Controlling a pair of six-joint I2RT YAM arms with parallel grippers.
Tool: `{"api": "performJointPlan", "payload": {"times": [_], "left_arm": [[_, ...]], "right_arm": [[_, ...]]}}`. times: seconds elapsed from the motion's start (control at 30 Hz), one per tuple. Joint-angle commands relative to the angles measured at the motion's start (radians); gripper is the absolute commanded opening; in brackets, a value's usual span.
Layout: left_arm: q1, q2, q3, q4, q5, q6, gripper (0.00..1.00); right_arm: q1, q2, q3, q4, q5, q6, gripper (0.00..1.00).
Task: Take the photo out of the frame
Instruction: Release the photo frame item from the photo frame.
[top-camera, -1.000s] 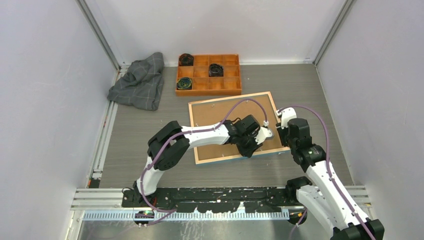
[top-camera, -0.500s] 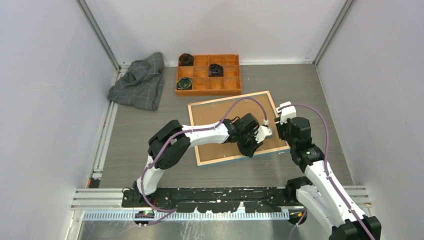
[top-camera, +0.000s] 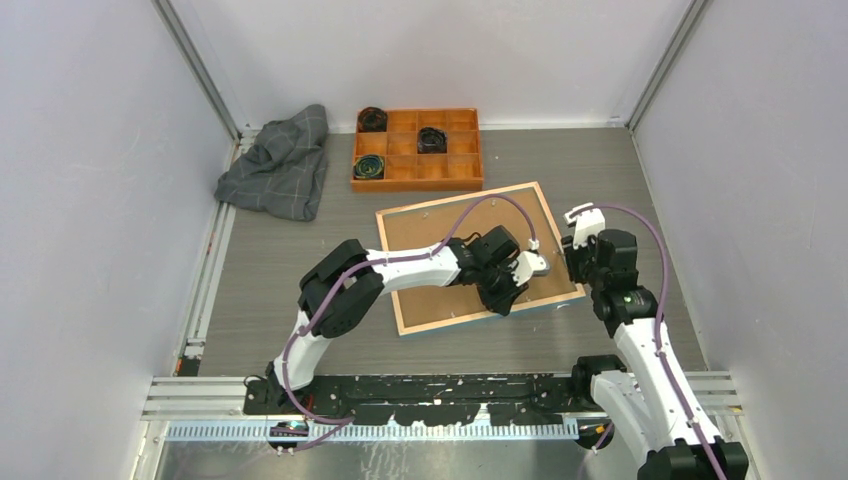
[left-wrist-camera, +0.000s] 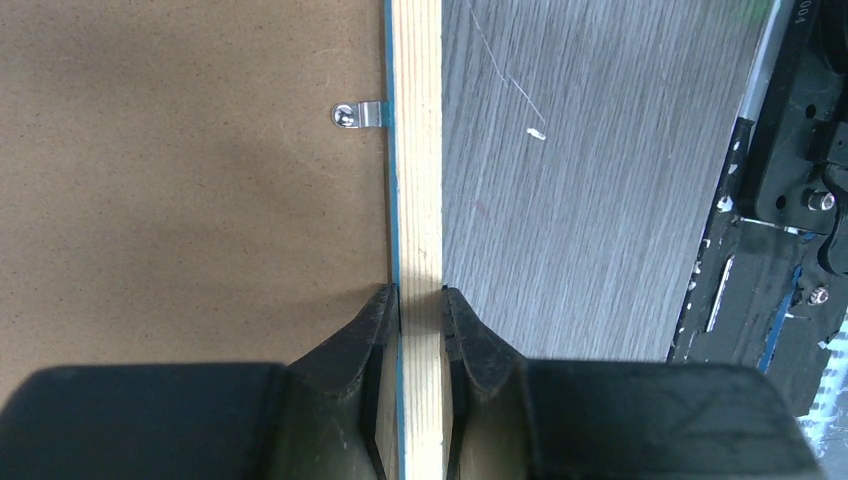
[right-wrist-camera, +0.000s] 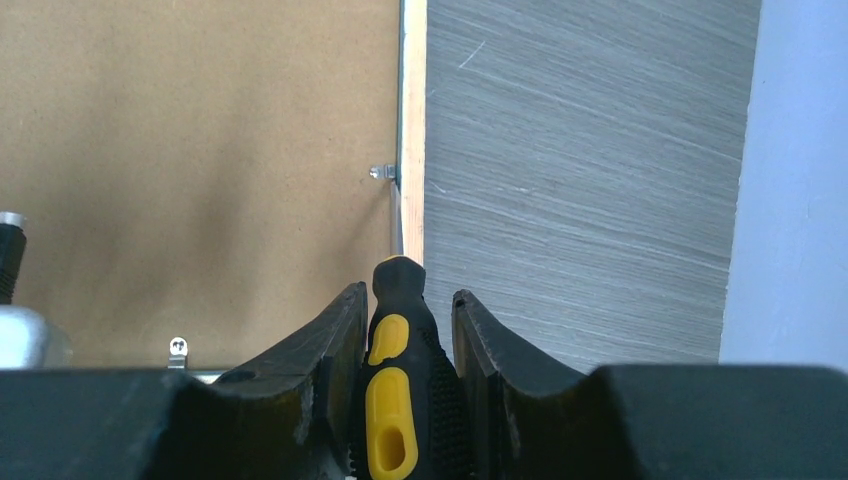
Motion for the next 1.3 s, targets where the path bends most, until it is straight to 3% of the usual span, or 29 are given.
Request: {"api": "performJointPlan", "payload": {"times": [0.0, 0.37, 0.63, 1.0, 1.27], "left_arm": [[-0.038, 0.063, -0.029, -0.133, 0.117, -0.035, 0.0], [-0.037, 0.05, -0.035, -0.122, 0.101, -0.043, 0.0], [-0.037, 0.052, -0.035, -0.113, 0.086, -0.049, 0.0], [-0.036, 0.06, -0.032, -0.112, 0.136, -0.049, 0.0], [-0.036, 0.079, -0.015, -0.124, 0.178, -0.081, 0.0]], "right_arm": [[-0.026, 0.0, 0.023, -0.092, 0.012, -0.057, 0.01], [-0.029, -0.09, 0.001, -0.315, 0.1, -0.168, 0.01], [-0.03, -0.016, 0.049, -0.383, 0.095, -0.135, 0.01], [-0.031, -0.026, -0.038, -0.182, 0.114, -0.072, 0.01], [-0.036, -0.005, -0.124, -0.035, 0.116, -0.122, 0.0]]}}
